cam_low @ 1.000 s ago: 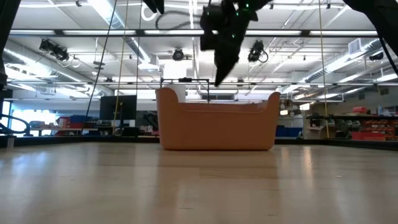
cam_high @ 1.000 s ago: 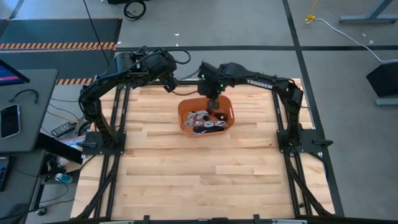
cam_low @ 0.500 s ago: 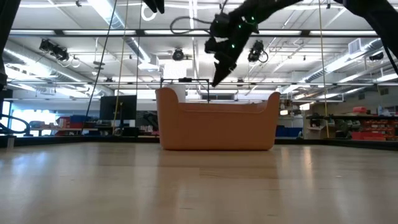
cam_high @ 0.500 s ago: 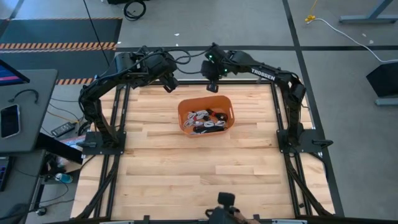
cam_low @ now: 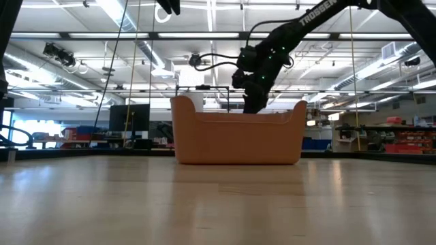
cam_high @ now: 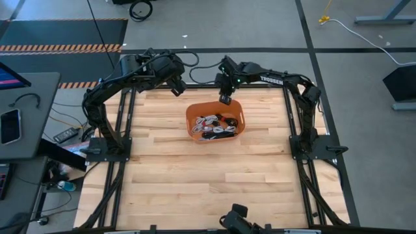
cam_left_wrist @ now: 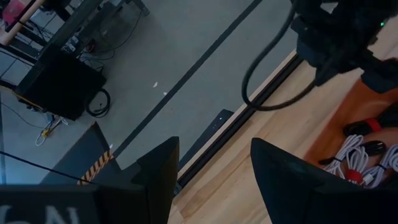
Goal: Pick and place USB-C Cables
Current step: Move the orange bin to the center of the table
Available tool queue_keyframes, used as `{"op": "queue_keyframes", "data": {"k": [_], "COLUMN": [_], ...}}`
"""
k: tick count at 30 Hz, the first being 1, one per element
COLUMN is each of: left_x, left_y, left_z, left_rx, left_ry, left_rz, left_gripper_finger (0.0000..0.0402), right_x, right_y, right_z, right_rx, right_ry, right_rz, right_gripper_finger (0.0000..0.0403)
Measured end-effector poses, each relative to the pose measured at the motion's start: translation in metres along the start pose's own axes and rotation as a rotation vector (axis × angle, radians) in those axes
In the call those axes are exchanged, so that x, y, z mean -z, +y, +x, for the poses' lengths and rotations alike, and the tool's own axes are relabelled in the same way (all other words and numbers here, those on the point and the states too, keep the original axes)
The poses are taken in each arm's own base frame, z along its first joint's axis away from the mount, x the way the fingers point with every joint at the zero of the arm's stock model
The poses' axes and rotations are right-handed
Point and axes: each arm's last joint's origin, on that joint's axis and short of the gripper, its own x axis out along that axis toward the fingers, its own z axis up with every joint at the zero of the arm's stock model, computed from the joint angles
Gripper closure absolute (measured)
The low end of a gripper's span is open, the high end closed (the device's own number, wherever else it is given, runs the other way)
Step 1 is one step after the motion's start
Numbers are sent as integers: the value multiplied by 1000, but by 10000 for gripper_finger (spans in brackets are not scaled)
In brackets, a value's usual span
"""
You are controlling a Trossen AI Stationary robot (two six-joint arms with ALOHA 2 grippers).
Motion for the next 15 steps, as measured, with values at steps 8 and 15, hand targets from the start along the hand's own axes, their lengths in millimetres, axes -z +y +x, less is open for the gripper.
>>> {"op": "queue_keyframes", "data": {"k": [8, 15], "left_x": [0, 0], "left_y": [0, 0], "left_z": [0, 0], "left_rx": [0, 3], "left_ry": [0, 1], "left_rz": [-9, -19], "left_gripper_finger": [196, 196], "right_x": [5, 0], "right_y": [17, 38], "right_z": [13, 17], "right_rx": [-54, -83], "right_ry": [12, 25], "right_rz": [10, -6], "right_gripper_finger": [402, 403]}}
